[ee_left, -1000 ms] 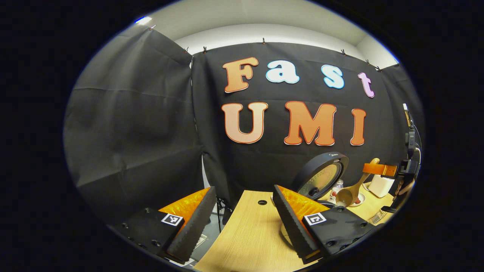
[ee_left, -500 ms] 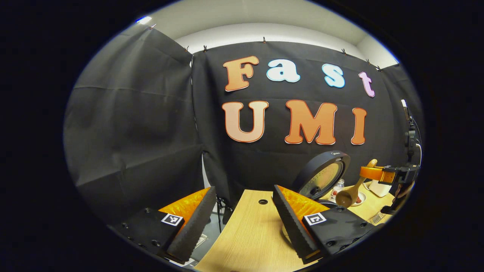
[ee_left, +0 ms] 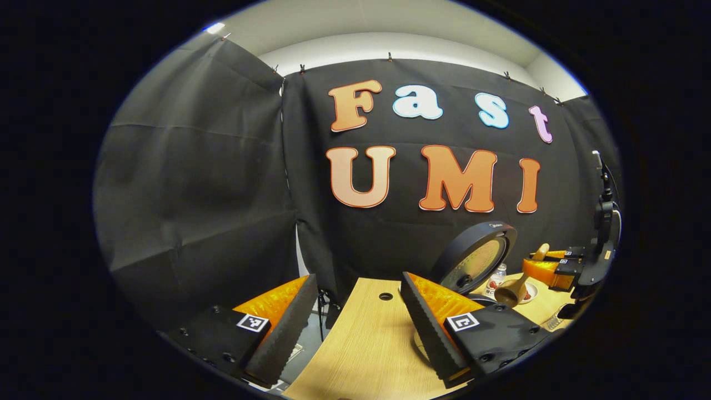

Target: Close the left gripper, press the button to open the rice cooker; take a wooden spoon from the chopstick holder with the right hand, scoop a spoonful of rice and pour it into the rice cooker, then put the wooden spoon back into the chopstick holder.

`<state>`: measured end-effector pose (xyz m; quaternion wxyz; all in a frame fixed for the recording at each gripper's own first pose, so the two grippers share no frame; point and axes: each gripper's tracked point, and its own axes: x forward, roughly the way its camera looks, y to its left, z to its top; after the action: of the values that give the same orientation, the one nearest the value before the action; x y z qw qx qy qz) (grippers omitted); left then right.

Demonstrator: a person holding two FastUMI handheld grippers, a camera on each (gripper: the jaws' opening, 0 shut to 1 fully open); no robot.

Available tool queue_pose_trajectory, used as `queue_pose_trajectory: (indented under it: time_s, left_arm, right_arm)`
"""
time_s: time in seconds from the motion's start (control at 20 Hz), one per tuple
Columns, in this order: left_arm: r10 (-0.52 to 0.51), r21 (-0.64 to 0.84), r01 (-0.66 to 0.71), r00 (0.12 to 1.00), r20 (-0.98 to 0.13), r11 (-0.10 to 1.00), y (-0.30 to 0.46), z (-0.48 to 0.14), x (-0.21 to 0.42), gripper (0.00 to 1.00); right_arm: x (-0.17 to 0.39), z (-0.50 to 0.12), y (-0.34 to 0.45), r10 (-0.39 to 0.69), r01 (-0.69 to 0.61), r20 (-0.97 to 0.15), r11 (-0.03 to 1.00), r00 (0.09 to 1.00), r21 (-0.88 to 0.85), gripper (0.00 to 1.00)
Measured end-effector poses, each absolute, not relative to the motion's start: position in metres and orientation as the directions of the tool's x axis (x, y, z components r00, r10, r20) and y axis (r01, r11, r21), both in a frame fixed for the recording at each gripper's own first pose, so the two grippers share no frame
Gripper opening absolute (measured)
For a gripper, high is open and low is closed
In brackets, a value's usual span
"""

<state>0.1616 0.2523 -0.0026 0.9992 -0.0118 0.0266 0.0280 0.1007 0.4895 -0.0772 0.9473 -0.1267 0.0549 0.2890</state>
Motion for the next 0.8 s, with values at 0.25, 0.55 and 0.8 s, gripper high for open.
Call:
queue_pose_trajectory:
  time_s: [0.25,0.55,0.8]
  left_arm:
    - [0.061,-0.026,-0.063,0.997,-0.047,0.998,0.245,0.004,0.162,1.00]
    - [0.072,-0.046,-0.073,0.997,-0.031,0.996,0.224,0.014,0.164,1.00]
    - [0.079,-0.053,-0.079,0.997,-0.005,0.995,0.195,0.029,0.165,1.00]
  right_arm:
    - [0.107,-0.071,0.474,0.545,-0.567,-0.186,0.819,0.818,-0.091,0.15]
    - [0.114,-0.044,0.427,0.533,-0.540,-0.160,0.842,0.831,0.004,0.16]
    - [0.120,-0.023,0.356,0.493,-0.489,-0.137,0.870,0.859,0.061,0.16]
